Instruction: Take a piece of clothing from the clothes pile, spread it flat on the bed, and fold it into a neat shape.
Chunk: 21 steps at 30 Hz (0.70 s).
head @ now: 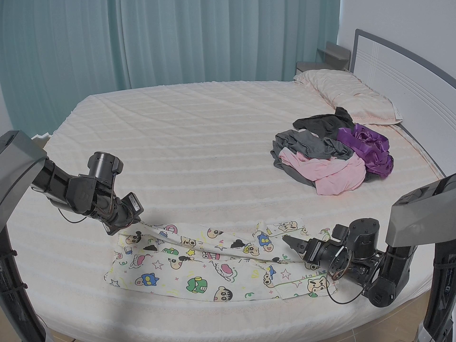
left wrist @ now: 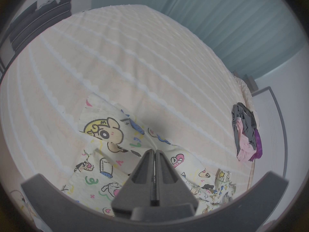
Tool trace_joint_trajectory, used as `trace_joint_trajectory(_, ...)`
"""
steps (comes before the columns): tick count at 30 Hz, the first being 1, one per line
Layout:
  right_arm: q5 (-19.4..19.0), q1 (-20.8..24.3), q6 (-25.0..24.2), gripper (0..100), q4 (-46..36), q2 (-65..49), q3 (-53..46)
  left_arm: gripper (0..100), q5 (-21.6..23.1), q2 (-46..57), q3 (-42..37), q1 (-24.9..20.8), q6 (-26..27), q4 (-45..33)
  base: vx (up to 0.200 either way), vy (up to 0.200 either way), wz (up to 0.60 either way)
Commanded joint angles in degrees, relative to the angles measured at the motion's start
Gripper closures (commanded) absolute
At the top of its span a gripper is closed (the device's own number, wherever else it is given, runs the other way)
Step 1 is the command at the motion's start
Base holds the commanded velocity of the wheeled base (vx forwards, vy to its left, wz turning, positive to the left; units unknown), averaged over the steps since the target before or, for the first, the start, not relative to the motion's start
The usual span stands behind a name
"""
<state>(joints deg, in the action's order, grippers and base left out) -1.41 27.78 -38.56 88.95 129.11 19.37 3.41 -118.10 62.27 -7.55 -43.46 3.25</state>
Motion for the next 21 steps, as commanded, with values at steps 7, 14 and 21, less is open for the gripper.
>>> trace_joint_trajectory(7, 1.1, -0.2, -1.3, 0, 0.4, 6.9, 4.3, 100, -0.1, 1.1, -0.1, -0.3, 6.6, 8.3, 0.0, 0.0, 0.0)
trace_joint_trajectory(14, 1.0, -0.2, -1.4, 0, 0.4, 7.4, 5.2, 100, -0.2, 0.7, -2.2, -0.4, 11.0, 15.1, 0.0, 0.0, 0.0)
trace_joint_trajectory(21, 1.1, -0.2, -1.5, 0, 0.4, 7.3, 4.6, 100, -0.2, 2.8, -13.0, -0.6, 14.2, 21.4, 0.0, 0.0, 0.0)
